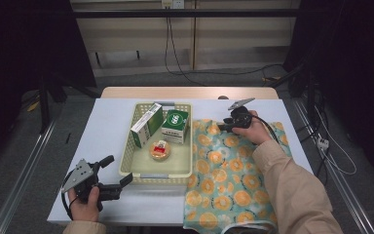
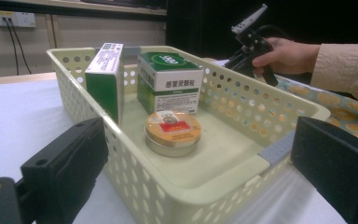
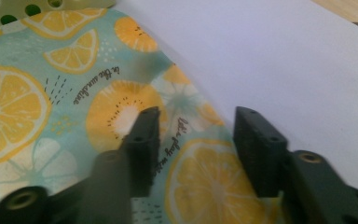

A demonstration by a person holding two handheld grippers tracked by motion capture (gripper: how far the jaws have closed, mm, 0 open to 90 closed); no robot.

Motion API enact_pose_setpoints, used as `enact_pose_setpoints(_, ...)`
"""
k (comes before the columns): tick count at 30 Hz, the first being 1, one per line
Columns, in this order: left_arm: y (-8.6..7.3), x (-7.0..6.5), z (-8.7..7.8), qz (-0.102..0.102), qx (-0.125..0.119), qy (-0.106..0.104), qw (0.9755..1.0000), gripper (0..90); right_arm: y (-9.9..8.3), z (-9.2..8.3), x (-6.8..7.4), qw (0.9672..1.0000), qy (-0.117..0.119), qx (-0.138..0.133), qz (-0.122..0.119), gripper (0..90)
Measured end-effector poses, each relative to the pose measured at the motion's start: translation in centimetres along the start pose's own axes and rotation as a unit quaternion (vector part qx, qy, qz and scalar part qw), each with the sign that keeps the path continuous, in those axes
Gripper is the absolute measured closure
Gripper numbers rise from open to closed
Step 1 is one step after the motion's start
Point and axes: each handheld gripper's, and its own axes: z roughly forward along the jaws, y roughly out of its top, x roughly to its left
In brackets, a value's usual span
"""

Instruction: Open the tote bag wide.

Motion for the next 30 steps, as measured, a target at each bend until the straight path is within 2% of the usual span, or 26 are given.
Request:
enact_pose_setpoints(1,0.0,0.0,0.0,0.0,0.0,0.002,1.0,3.7,0.0,-0.1,0.0,1.0,0.003,0.0,-0.001,69.0)
enact_pose_setpoints(2,0.0,0.0,0.0,-0.001,-0.001,0.002,1.0,3.7,0.0,-0.1,0.0,1.0,0.003,0.0,-0.001,69.0)
enact_pose_setpoints(3,0.0,0.0,0.0,-0.003,-0.002,0.002,1.0,3.7,0.0,-0.2,0.0,0.9999,0.009,0.004,-0.003,79.1)
enact_pose_setpoints(4,0.0,0.1,0.0,-0.001,-0.001,0.001,1.0,3.7,0.0,-0.3,0.0,0.9998,0.018,0.007,-0.002,84.6)
enact_pose_setpoints(5,0.0,0.1,0.0,0.0,-0.001,0.001,1.0,3.7,0.0,-0.3,0.0,0.9998,0.018,0.007,-0.002,84.6)
enact_pose_setpoints(6,0.0,0.1,0.0,0.0,-0.001,0.001,1.0,3.6,0.0,-0.3,0.1,0.9997,0.024,0.009,0.001,89.3)
enact_pose_setpoints(11,0.0,0.2,0.0,-0.003,-0.002,0.0,1.0,3.6,0.2,-0.5,0.3,0.9998,0.015,0.014,-0.005,90.0)
enact_pose_setpoints(15,0.1,0.1,-0.1,-0.002,-0.001,-0.002,1.0,3.6,0.5,-0.9,-0.2,1.0,0.003,0.0,0.002,90.0)
enact_pose_setpoints(17,0.1,0.0,-0.1,0.0,-0.001,-0.004,1.0,3.6,0.9,-1.3,-0.9,0.9999,-0.008,-0.004,0.01,90.0)
enact_pose_setpoints(18,0.1,-0.1,0.0,-0.001,-0.001,-0.004,1.0,3.5,1.3,-1.7,-1.8,0.9993,-0.029,-0.008,0.021,90.0)
enact_pose_setpoints(21,0.1,-0.1,0.0,0.0,0.001,-0.007,1.0,3.5,2.0,-2.6,-3.5,0.9959,-0.077,-0.016,0.044,90.0)
enact_pose_setpoints(22,0.2,-0.1,0.0,0.001,0.001,-0.006,1.0,3.5,2.0,-2.6,-3.5,0.9959,-0.077,-0.016,0.044,90.0)
enact_pose_setpoints(23,0.2,-0.1,0.0,0.0,0.0,-0.006,1.0,3.5,2.2,-2.8,-4.0,0.9936,-0.097,-0.021,0.053,90.0)
enact_pose_setpoints(24,0.1,-0.1,0.1,-0.003,-0.002,-0.006,1.0,3.6,2.5,-3.4,-5.0,0.9867,-0.136,-0.039,0.08,90.0)
enact_pose_setpoints(26,0.1,0.0,0.1,-0.001,0.0,-0.006,1.0,3.6,2.7,-3.8,-5.7,0.9785,-0.166,-0.061,0.106,90.0)
enact_pose_setpoints(27,0.1,0.0,0.1,-0.001,0.0,-0.006,1.0,3.5,2.7,-4.0,-6.0,0.975,-0.175,-0.075,0.115,81.5)
enact_pose_setpoints(28,0.1,0.1,0.2,-0.001,0.001,-0.005,1.0,3.5,2.7,-4.0,-6.0,0.975,-0.175,-0.075,0.115,81.5)
enact_pose_setpoints(29,0.1,0.1,0.1,-0.001,0.0,-0.005,1.0,3.6,2.9,-4.1,-6.1,0.9749,-0.174,-0.078,0.115,62.5)
enact_pose_setpoints(30,0.2,0.1,0.1,-0.001,0.0,-0.005,1.0,3.5,2.8,-4.1,-5.9,0.978,-0.169,-0.067,0.101,63.1)
